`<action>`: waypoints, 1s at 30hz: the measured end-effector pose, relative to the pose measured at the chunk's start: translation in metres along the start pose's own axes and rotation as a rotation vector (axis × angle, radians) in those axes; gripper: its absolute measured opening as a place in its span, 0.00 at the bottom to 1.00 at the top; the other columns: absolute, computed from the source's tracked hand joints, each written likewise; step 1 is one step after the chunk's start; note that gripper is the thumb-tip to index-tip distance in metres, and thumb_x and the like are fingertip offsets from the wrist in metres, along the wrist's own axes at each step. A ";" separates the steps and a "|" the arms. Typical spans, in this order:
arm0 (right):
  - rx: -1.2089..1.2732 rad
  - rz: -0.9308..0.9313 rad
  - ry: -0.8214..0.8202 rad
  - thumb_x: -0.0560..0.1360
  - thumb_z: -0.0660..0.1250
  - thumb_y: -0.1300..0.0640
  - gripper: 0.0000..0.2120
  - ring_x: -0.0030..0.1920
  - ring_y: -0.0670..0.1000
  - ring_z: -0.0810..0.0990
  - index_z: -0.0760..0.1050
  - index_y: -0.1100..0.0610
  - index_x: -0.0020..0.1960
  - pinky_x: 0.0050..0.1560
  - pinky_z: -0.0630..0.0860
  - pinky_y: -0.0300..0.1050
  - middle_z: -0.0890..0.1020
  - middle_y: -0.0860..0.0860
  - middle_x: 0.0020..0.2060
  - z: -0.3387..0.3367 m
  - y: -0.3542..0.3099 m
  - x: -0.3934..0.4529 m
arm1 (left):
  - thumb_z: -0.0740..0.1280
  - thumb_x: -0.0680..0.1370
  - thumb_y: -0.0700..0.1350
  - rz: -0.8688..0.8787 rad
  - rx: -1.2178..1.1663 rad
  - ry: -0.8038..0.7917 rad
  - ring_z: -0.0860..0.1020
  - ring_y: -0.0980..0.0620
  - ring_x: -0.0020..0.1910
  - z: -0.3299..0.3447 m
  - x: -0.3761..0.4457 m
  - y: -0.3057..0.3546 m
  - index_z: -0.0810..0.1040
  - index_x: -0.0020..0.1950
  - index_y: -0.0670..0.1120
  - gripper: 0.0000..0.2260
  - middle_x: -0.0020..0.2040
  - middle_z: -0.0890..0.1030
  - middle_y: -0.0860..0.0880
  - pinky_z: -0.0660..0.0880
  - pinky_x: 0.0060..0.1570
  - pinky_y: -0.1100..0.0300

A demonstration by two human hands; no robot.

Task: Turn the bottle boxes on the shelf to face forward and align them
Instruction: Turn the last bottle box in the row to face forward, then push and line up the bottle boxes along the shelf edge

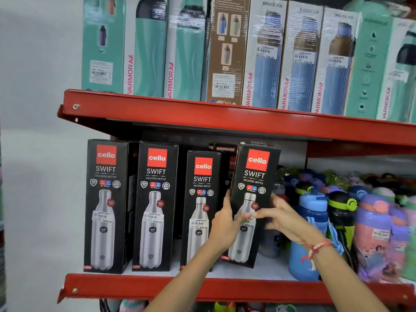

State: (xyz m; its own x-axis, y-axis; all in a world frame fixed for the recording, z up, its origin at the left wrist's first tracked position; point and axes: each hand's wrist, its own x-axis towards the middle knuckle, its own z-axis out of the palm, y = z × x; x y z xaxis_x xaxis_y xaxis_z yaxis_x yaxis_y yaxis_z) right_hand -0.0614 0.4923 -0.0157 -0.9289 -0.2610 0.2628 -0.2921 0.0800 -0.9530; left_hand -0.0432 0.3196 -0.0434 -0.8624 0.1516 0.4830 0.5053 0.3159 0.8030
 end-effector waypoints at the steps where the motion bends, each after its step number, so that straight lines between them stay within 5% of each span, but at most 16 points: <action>1: -0.001 0.013 0.007 0.63 0.71 0.66 0.33 0.55 0.51 0.83 0.72 0.45 0.64 0.42 0.80 0.51 0.83 0.49 0.56 0.001 0.004 0.005 | 0.66 0.78 0.50 -0.022 -0.001 0.012 0.76 0.46 0.63 0.003 0.003 -0.003 0.47 0.78 0.50 0.36 0.67 0.76 0.46 0.72 0.64 0.53; 7: -0.058 0.052 0.100 0.71 0.63 0.71 0.34 0.62 0.49 0.76 0.67 0.42 0.69 0.61 0.73 0.59 0.82 0.47 0.57 0.008 0.028 0.021 | 0.63 0.79 0.50 -0.122 0.004 0.055 0.72 0.43 0.68 0.023 0.005 -0.028 0.44 0.78 0.49 0.35 0.70 0.73 0.43 0.69 0.67 0.48; 12: -0.110 0.042 0.167 0.78 0.63 0.63 0.27 0.46 0.29 0.78 0.62 0.31 0.61 0.42 0.68 0.35 0.79 0.30 0.51 0.015 0.042 0.025 | 0.61 0.81 0.46 -0.138 0.020 0.087 0.76 0.45 0.63 0.030 0.012 -0.042 0.42 0.78 0.52 0.33 0.67 0.76 0.44 0.71 0.61 0.56; 16: -0.164 0.040 0.213 0.78 0.63 0.59 0.27 0.53 0.36 0.73 0.60 0.33 0.66 0.55 0.68 0.46 0.74 0.34 0.58 0.018 0.049 0.016 | 0.59 0.81 0.46 -0.167 0.109 0.071 0.76 0.42 0.62 0.031 0.011 -0.045 0.43 0.78 0.52 0.31 0.65 0.77 0.42 0.72 0.63 0.49; 18: -0.254 -0.038 0.281 0.77 0.64 0.62 0.27 0.59 0.40 0.73 0.62 0.41 0.71 0.60 0.69 0.41 0.75 0.41 0.64 0.025 0.049 0.009 | 0.58 0.82 0.46 -0.151 0.167 0.061 0.76 0.42 0.63 0.027 0.006 -0.046 0.46 0.78 0.49 0.29 0.67 0.75 0.41 0.72 0.63 0.49; 20: -0.379 -0.151 0.453 0.76 0.65 0.63 0.28 0.61 0.43 0.73 0.63 0.50 0.74 0.62 0.68 0.39 0.75 0.49 0.66 0.038 0.046 0.001 | 0.57 0.82 0.46 -0.090 0.184 0.053 0.73 0.44 0.67 0.018 -0.002 -0.046 0.52 0.78 0.46 0.26 0.70 0.72 0.42 0.70 0.66 0.52; 22: -0.475 -0.253 0.684 0.76 0.65 0.63 0.28 0.66 0.52 0.71 0.63 0.56 0.74 0.68 0.66 0.48 0.71 0.55 0.67 0.057 0.044 -0.006 | 0.58 0.82 0.46 -0.022 0.165 0.070 0.73 0.48 0.67 0.004 -0.014 -0.045 0.62 0.75 0.44 0.21 0.69 0.74 0.45 0.69 0.67 0.55; 25: -0.538 -0.417 0.875 0.75 0.65 0.66 0.24 0.65 0.54 0.70 0.68 0.58 0.70 0.67 0.65 0.47 0.70 0.57 0.64 0.098 0.034 -0.016 | 0.58 0.81 0.48 0.067 0.120 0.163 0.81 0.56 0.54 -0.031 -0.034 -0.045 0.74 0.66 0.48 0.15 0.56 0.84 0.51 0.76 0.57 0.58; 30: -0.444 -0.518 0.494 0.77 0.63 0.66 0.16 0.55 0.43 0.77 0.75 0.56 0.63 0.58 0.76 0.43 0.76 0.50 0.54 0.174 0.023 -0.017 | 0.60 0.81 0.45 0.187 0.161 0.443 0.80 0.60 0.51 -0.105 -0.065 -0.062 0.78 0.60 0.49 0.11 0.53 0.83 0.55 0.77 0.52 0.60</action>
State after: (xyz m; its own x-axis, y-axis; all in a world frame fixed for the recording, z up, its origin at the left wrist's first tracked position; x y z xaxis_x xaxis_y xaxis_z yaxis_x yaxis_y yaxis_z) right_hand -0.0133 0.3313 -0.0684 -0.6154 0.0735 0.7848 -0.6753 0.4643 -0.5730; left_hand -0.0147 0.1921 -0.0880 -0.6444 -0.1813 0.7429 0.6083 0.4671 0.6417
